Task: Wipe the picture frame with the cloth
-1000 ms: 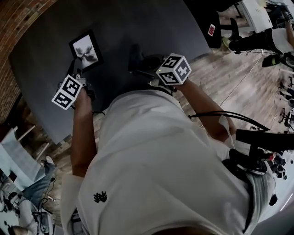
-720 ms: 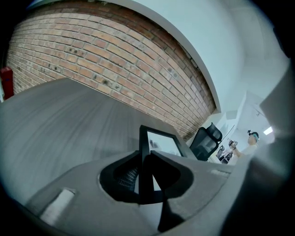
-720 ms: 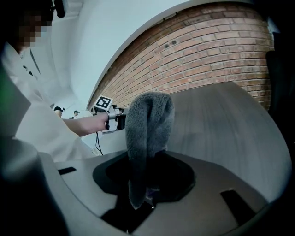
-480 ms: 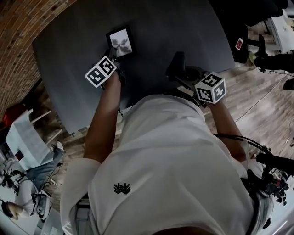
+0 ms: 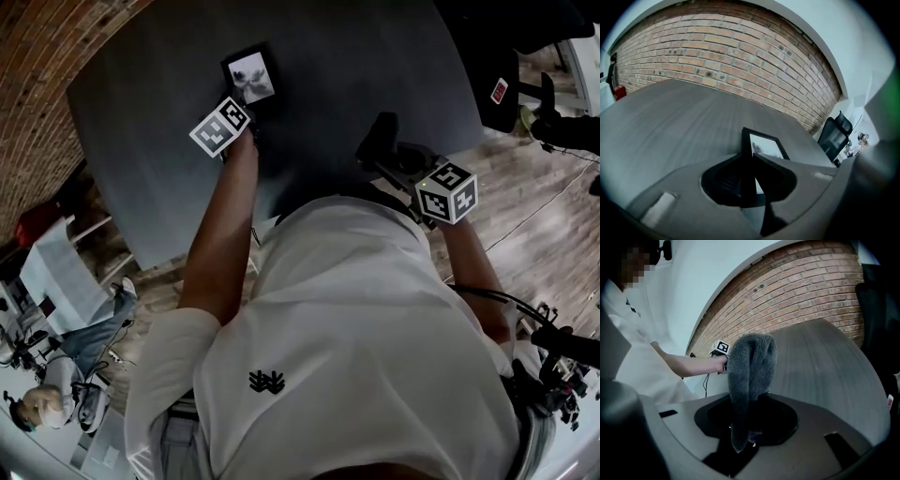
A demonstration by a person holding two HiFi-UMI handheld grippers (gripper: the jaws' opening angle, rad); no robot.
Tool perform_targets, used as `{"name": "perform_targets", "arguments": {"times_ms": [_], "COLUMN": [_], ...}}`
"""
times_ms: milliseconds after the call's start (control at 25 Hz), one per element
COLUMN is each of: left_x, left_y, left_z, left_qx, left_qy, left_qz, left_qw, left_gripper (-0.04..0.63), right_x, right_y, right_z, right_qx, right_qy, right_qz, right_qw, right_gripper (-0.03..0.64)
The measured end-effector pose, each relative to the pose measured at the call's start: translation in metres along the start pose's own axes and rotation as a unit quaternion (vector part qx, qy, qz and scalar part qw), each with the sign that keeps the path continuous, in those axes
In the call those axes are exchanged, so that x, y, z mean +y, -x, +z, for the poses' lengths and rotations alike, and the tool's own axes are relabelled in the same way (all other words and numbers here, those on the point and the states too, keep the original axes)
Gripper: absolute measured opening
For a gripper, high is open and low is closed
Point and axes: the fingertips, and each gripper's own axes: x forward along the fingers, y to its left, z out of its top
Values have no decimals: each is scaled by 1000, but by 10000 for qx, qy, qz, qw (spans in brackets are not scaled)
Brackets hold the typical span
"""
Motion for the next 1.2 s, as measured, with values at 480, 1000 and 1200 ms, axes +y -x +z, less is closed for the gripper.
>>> {"name": "perform_targets", "arguments": {"times_ms": [480,1000,1200], "left_x": [-5,-34,-69], "left_y": [-26,60,139], "left_z": [-15,-17,-37], "left_qx": [4,-114,-92], "left_qy": [-114,-605,-872], "left_qz": [582,-53,-1338], "left_qw": [9982,9981,9871], "left_gripper": [77,97,32], "right_x": [-49,-37,8], "right_y": [11,-4,-7], "right_z": [0,-2,6], "right_qx": [179,133,-182], "right_qy": [91,529,844], "right_qz": [340,878,810], "right_qw": [9992,9946,9930], "right_gripper": [141,141,141]}}
